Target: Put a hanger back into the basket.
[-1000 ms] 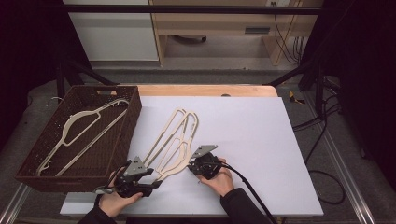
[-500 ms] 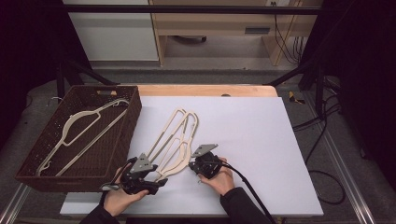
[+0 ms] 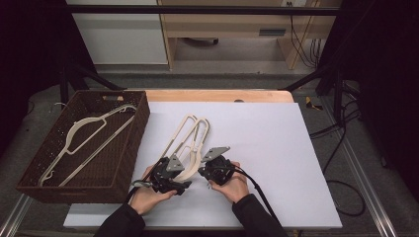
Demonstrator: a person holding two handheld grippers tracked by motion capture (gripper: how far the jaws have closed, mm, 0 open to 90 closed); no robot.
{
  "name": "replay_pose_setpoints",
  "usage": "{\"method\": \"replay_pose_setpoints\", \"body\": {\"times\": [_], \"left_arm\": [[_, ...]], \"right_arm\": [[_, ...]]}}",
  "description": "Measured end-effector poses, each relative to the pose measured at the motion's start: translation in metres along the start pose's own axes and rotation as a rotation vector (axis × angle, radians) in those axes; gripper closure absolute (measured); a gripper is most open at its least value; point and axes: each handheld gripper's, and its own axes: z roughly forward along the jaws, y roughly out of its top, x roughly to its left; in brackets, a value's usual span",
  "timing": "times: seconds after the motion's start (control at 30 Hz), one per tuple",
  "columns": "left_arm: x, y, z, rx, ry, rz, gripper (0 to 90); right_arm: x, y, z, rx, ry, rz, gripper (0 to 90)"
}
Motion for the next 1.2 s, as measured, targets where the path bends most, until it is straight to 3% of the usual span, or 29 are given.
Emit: {"method": "replay_pose_setpoints", "body": {"times": [0.03,0.4,0.6,0.63,0.73,0.77,0.8,0.83,0.87,0.9,1.03,1.2], "left_arm": [[0.002,0.002,0.005,0.022,-0.001,0.001,46.9],[0.004,0.004,0.009,0.040,-0.009,0.009,70.7],[0.000,0.007,0.006,0.052,-0.006,0.035,73.1],[-0.001,0.008,0.003,0.041,-0.001,0.029,73.5],[-0.001,0.009,-0.001,0.029,0.004,0.018,73.9],[0.000,0.010,-0.005,0.012,0.004,0.007,74.1],[0.000,0.010,-0.005,0.012,0.004,0.007,74.2],[0.001,0.011,-0.010,-0.002,0.003,-0.005,74.3],[0.001,0.011,-0.010,-0.002,0.003,-0.005,74.4],[0.003,0.011,-0.015,-0.014,0.009,-0.013,74.6],[0.008,0.012,-0.026,-0.035,0.024,-0.029,75.3],[0.011,0.014,-0.036,-0.040,0.051,-0.030,76.5]], "right_arm": [[0.002,0.003,-0.001,0.009,-0.006,0.006,89.4],[0.003,0.006,-0.001,0.025,0.010,0.019,89.2],[0.004,0.007,-0.003,0.021,0.007,0.010,88.4],[0.001,0.007,-0.007,-0.017,0.026,0.012,80.7],[-0.001,0.008,-0.015,-0.060,0.024,0.022,76.9],[-0.006,0.009,-0.028,-0.120,0.021,0.031,69.4],[-0.006,0.009,-0.028,-0.120,0.021,0.031,69.4],[-0.012,0.008,-0.040,-0.170,0.020,0.046,65.1],[-0.012,0.008,-0.040,-0.170,0.020,0.046,65.1],[-0.018,0.007,-0.054,-0.223,0.001,0.061,60.9],[-0.033,0.000,-0.079,-0.306,-0.038,0.095,55.9],[-0.042,-0.008,-0.090,-0.331,-0.060,0.114,55.0]]}}
